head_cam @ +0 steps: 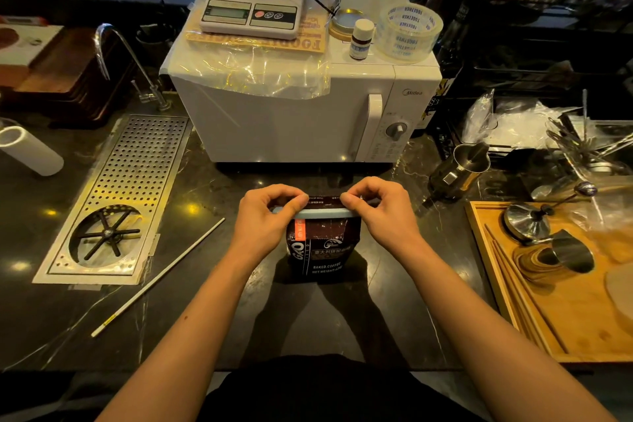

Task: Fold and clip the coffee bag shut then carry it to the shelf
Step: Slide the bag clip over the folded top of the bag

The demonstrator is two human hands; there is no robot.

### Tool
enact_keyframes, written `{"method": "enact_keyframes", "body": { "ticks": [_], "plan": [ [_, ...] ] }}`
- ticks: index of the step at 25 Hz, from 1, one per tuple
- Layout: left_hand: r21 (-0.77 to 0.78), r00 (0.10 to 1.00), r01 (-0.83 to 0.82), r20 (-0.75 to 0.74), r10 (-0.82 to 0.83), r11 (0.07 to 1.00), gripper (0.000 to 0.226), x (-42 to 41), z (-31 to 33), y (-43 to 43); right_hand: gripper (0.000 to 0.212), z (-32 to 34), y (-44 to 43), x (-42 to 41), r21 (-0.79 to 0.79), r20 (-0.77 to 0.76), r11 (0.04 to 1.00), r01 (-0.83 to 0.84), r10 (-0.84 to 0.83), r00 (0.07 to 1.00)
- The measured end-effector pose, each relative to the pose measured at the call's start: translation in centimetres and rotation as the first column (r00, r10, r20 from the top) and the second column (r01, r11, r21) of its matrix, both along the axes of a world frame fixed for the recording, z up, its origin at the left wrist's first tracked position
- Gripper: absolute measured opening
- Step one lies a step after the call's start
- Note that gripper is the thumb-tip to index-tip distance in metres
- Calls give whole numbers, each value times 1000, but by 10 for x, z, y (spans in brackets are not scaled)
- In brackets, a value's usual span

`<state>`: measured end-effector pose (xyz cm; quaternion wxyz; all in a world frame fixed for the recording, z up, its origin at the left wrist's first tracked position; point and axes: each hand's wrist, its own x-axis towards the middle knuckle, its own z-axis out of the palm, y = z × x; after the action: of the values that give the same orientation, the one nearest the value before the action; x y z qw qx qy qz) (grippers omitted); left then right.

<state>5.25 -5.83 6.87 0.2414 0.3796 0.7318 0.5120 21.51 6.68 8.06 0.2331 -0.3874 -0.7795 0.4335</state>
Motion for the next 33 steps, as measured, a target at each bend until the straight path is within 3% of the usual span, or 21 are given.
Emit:
{"method": "enact_keyframes", "body": {
  "ticks": [3, 7, 11, 16, 21, 25, 30, 33],
  "plan": [
    [-23, 999, 9, 48, -8, 1000, 5, -4, 3, -2, 6, 1, -2, 2, -141, -65, 990, 21, -31, 997],
    [-10, 986, -108, 124, 108, 994, 5, -1, -1, -9, 4, -6, -6, 12, -317, -202, 949, 8, -75, 976],
    [8, 985, -86, 151, 84, 996, 8, 3, -3, -10, 12, -10, -9, 9, -358, -262, 932, 52, -154, 953],
    [47, 999, -27, 40, 25, 999, 7, -1, -2, -17, 5, -10, -9, 10, -252, -226, 967, 26, -85, 970],
    [-74, 950, 260, -160, -269, 963, 30, -1, 11, -11, 18, 0, -6, 7, 28, 4, 966, -257, 257, 966],
    [-71, 939, 252, -225, -261, 965, 27, -1, 13, -5, 27, 8, -2, -3, 120, 142, 909, -399, 382, 913],
    [-49, 970, 204, -121, -209, 978, 26, 1, 6, -8, 25, 1, -6, -4, 156, 148, 918, -365, 343, 927],
    [-27, 989, 129, -63, -131, 991, 27, -2, 0, -11, 25, 1, 0, 0, 99, 105, 938, -333, 323, 941]
  ]
}}
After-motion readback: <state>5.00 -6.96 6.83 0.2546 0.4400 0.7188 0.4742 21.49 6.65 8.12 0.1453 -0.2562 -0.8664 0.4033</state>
